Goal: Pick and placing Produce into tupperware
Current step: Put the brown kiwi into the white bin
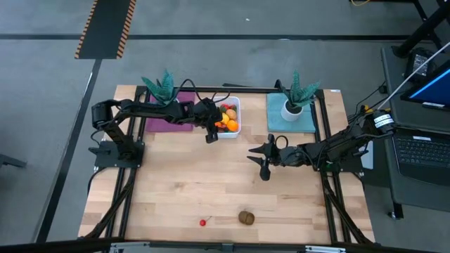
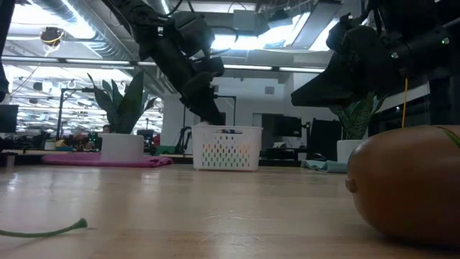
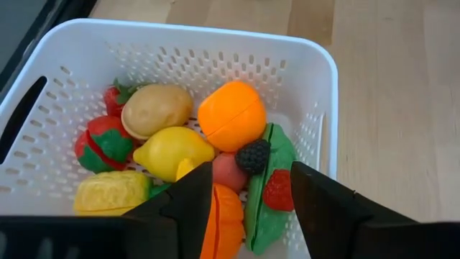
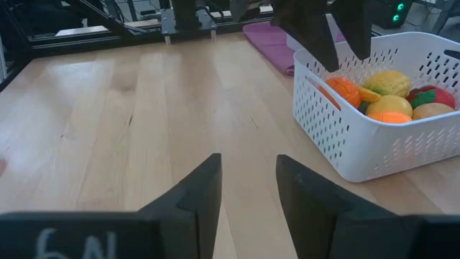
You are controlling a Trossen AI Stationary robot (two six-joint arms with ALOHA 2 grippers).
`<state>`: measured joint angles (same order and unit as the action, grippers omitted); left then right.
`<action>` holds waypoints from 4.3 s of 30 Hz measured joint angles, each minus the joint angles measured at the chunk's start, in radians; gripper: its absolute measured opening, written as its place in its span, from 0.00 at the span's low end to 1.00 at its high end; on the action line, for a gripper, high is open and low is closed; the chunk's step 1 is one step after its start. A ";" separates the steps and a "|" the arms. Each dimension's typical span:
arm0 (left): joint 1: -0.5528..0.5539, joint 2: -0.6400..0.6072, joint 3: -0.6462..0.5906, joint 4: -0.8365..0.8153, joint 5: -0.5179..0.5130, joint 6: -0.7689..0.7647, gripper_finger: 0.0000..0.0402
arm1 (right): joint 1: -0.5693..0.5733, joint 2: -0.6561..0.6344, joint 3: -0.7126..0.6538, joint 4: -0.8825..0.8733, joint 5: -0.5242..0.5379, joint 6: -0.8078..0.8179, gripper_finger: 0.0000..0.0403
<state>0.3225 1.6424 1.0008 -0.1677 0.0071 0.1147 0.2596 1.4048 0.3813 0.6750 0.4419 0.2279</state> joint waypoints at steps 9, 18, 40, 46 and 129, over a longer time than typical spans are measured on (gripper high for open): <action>-0.019 -0.005 0.000 -0.015 0.000 0.005 0.42 | 0.000 0.000 0.000 -0.013 0.000 0.000 0.34; -0.038 -0.127 0.000 -0.159 -0.019 0.003 0.42 | -0.005 0.000 0.000 0.010 0.000 -0.029 0.41; -0.281 -0.793 -0.306 -0.266 -0.172 -0.253 0.43 | 0.030 0.000 0.037 0.047 0.011 -0.067 0.94; -0.463 -0.906 -0.400 -0.254 -0.342 -0.365 0.44 | 0.118 0.000 0.168 -0.171 0.038 -0.132 0.94; -0.954 -0.739 -0.459 -0.075 -0.679 -0.445 0.38 | 0.487 0.761 1.191 -1.367 -0.037 0.715 0.94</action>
<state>-0.6312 0.9035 0.5419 -0.2423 -0.6716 -0.3302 0.7463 2.1658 1.5724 -0.6924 0.4046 0.9424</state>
